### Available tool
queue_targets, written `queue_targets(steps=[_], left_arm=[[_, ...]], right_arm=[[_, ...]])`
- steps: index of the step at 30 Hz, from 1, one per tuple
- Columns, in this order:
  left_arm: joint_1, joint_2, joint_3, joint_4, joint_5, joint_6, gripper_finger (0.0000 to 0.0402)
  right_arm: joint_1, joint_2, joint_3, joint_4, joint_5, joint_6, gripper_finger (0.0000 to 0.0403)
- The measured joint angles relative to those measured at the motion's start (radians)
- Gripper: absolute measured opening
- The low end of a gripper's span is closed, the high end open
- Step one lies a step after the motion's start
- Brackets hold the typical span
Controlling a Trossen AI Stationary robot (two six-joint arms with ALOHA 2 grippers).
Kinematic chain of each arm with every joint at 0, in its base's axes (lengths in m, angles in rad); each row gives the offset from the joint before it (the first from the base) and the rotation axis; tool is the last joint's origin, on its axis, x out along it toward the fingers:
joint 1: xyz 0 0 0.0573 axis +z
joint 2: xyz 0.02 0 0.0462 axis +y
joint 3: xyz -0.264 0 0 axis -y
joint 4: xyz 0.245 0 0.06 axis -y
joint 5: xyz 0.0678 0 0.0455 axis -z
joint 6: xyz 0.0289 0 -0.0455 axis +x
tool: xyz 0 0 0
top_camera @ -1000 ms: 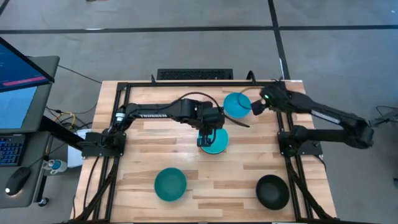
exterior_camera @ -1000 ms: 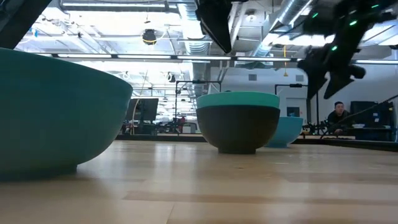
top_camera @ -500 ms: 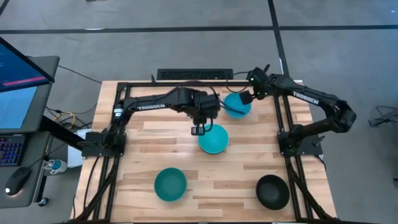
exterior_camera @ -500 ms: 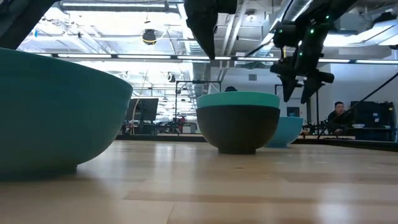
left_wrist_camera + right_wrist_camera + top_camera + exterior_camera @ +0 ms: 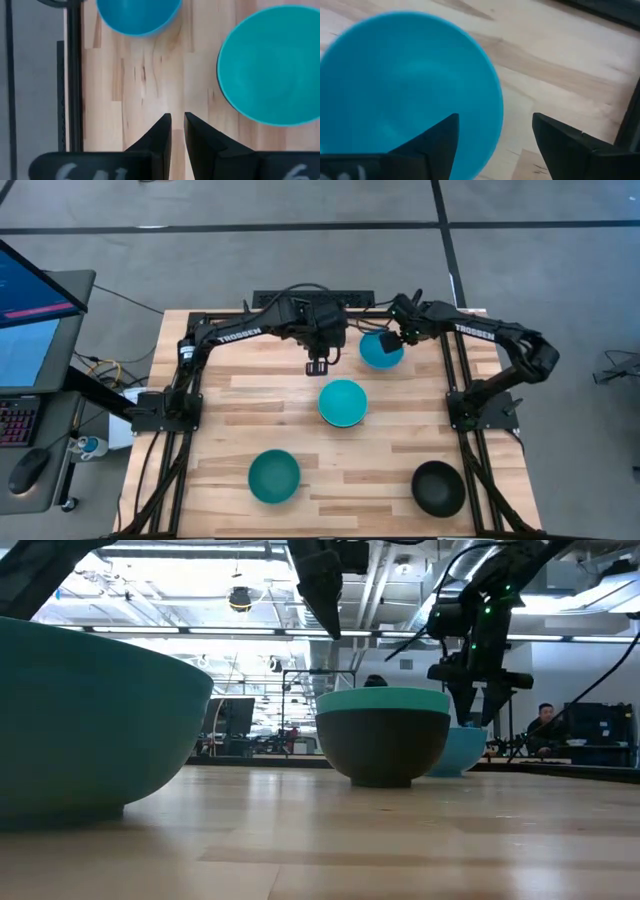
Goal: Nest bowls inside each other
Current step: Stack the blue bowl on top of the blue bowl
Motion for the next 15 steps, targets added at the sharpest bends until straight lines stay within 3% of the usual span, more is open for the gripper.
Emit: queue_targets(steps=[8, 11, 15], left_arm=[[0.006, 0.000, 0.000, 0.009, 0.000, 0.022, 0.0043], [0.009, 0.000, 0.000, 0.009, 0.002, 0.028, 0.0043], [0.014, 0.000, 0.000, 0.010, 0.002, 0.036, 0.0043]], right_arm=[[-0.001, 0.051, 0.000, 0.004, -0.003, 0.015, 0.0254], [-0.001, 0.059, -0.001, 0.016, -0.003, 0.018, 0.0214], [-0.008, 0.059, -0.001, 0.022, -0.004, 0.022, 0.0132]])
